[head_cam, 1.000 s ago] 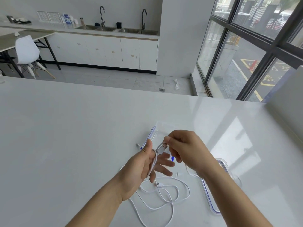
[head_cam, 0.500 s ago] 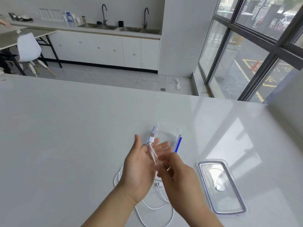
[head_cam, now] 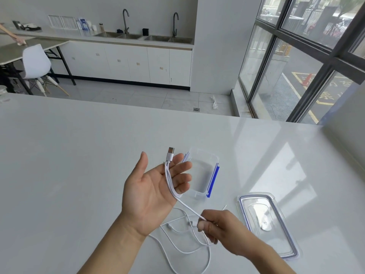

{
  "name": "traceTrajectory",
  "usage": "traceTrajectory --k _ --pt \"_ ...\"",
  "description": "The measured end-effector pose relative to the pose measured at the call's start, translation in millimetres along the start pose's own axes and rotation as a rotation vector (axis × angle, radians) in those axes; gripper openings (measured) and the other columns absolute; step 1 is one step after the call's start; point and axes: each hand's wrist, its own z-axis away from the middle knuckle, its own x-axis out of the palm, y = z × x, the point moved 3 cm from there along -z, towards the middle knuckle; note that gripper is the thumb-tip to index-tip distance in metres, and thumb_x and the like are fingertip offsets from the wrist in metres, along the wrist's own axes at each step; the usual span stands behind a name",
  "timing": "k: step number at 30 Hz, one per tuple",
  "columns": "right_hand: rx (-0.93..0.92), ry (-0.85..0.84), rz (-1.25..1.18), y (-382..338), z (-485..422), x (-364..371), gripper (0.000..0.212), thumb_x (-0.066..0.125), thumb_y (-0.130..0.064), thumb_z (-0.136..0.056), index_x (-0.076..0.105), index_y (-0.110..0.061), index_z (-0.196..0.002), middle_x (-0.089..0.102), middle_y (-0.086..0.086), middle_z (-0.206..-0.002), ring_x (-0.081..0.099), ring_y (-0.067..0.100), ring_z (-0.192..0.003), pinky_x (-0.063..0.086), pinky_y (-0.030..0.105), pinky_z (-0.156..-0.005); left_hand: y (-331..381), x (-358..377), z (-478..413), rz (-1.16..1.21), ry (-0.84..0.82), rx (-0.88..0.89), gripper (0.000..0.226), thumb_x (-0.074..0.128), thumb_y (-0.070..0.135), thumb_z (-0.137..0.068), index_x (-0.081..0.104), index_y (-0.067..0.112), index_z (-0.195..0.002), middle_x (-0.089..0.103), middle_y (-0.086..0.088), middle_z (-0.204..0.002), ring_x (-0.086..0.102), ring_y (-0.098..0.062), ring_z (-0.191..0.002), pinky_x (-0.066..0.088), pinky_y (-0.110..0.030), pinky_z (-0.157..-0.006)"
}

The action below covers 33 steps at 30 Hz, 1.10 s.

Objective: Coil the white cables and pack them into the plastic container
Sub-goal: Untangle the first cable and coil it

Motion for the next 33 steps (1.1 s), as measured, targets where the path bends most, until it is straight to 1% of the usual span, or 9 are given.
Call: traceTrajectory --k 3,6,9,12,17,22,26,30,33 --pt "0.056 -0.003 -0.068 1.7 -10.3 -16.9 0.031 0.059 -0.041 -0.101 0.067 -0.017 -0.082 0.061 -0.002 -0.061 0.048 0.011 -0.041 0.04 0.022 -0.042 -4.9 1.1 1.1 -0.07 -0.022 -0.086 0.07 0.044 0.058 -0.092 0.068 -0.003 -0.119 0.072 -0.025 -0.108 0.073 -0.033 -0.083 0.06 -0.038 -0.074" --pt "0.025 0.111 -0.042 -19.2 -27.3 -46.2 0.028 0.063 -0.031 -0.1 0.069 -0.014 -0.078 0.064 -0.003 -0.056 0.055 0.014 -0.052 0.048 0.032 -0.061 -15.2 2.0 3.6 -0.325 -0.041 -0.181 0.047 0.057 0.038 -0.092 0.069 -0.002 -0.114 0.071 -0.03 -0.104 0.073 -0.038 -0.081 0.059 -0.037 -0.066" --pt "-0.01 0.197 0.014 -53.2 -34.9 -70.6 0.024 0.073 -0.028 -0.092 0.069 -0.014 -0.073 0.064 -0.004 -0.052 0.055 0.01 -0.05 0.047 0.025 -0.057 -19.1 -3.6 5.3 -0.646 0.051 -0.146 0.016 0.06 0.01 -0.096 0.068 0.0 -0.104 0.074 -0.028 -0.094 0.075 -0.037 -0.078 0.058 -0.032 -0.06" --pt "-0.062 0.248 0.196 -85.9 -31.9 -74.9 0.024 0.074 -0.032 -0.087 0.07 -0.013 -0.072 0.065 0.003 -0.057 0.051 0.007 -0.045 0.046 0.028 -0.049 -17.3 -2.2 5.2 -0.798 0.127 -0.087 0.019 0.057 0.015 -0.098 0.066 -0.002 -0.096 0.076 -0.028 -0.089 0.075 -0.041 -0.079 0.059 -0.033 -0.061" --pt "-0.06 0.244 0.434 -121.8 -28.9 -65.7 0.026 0.069 -0.033 -0.088 0.07 -0.01 -0.075 0.068 0.007 -0.067 0.06 0.022 -0.066 0.052 0.041 -0.065 -19.0 1.5 5.5 -0.934 0.175 -0.056 0.033 0.056 0.027 -0.101 0.071 -0.003 -0.098 0.079 -0.022 -0.093 0.077 -0.036 -0.09 0.062 -0.039 -0.079" --pt "0.053 0.185 0.052 -125.2 -26.1 -57.3 0.026 0.064 -0.034 -0.09 0.069 -0.012 -0.077 0.065 0.004 -0.059 0.058 0.015 -0.051 0.05 0.037 -0.057 -23.7 0.8 -0.4 -0.806 0.204 0.007 0.043 0.046 0.038 -0.101 0.075 0.006 -0.106 0.079 -0.013 -0.104 0.075 -0.025 -0.1 0.057 -0.035 -0.092" --pt "0.001 0.224 -0.001 -118.7 -18.8 -19.1 0.022 0.063 -0.041 -0.088 0.062 -0.036 -0.109 0.072 -0.001 -0.073 0.065 0.014 -0.062 0.056 0.041 -0.063 -26.6 0.4 -3.1 -0.479 0.165 0.047 0.053 0.042 0.05 -0.097 0.075 0.009 -0.094 0.072 -0.004 -0.082 0.062 -0.016 -0.067 0.046 -0.026 -0.058" --pt "0.026 0.272 -0.102 -112.7 -11.6 5.9 0.028 0.067 -0.031 -0.083 0.053 -0.038 -0.106 0.073 0.007 -0.073 0.06 0.022 -0.056 0.053 0.042 -0.058 -26.8 -6.1 -5.6 -0.194 0.178 -0.002 0.05 0.051 0.044 -0.094 0.066 0.01 -0.128 0.071 -0.01 -0.129 0.071 -0.023 -0.111 0.047 -0.041 -0.091" --pt "0.082 0.197 -0.093 -102.6 -4.8 9.1 0.017 0.065 -0.026 -0.079 0.057 -0.03 -0.093 0.076 -0.004 -0.066 0.055 0.005 -0.048 0.045 0.028 -0.055 -16.1 -8.5 -11.7 -0.082 0.202 0.129 0.045 0.058 0.014 -0.087 0.058 -0.003 -0.128 0.067 -0.024 -0.129 0.067 -0.033 -0.118 0.055 -0.041 -0.098"
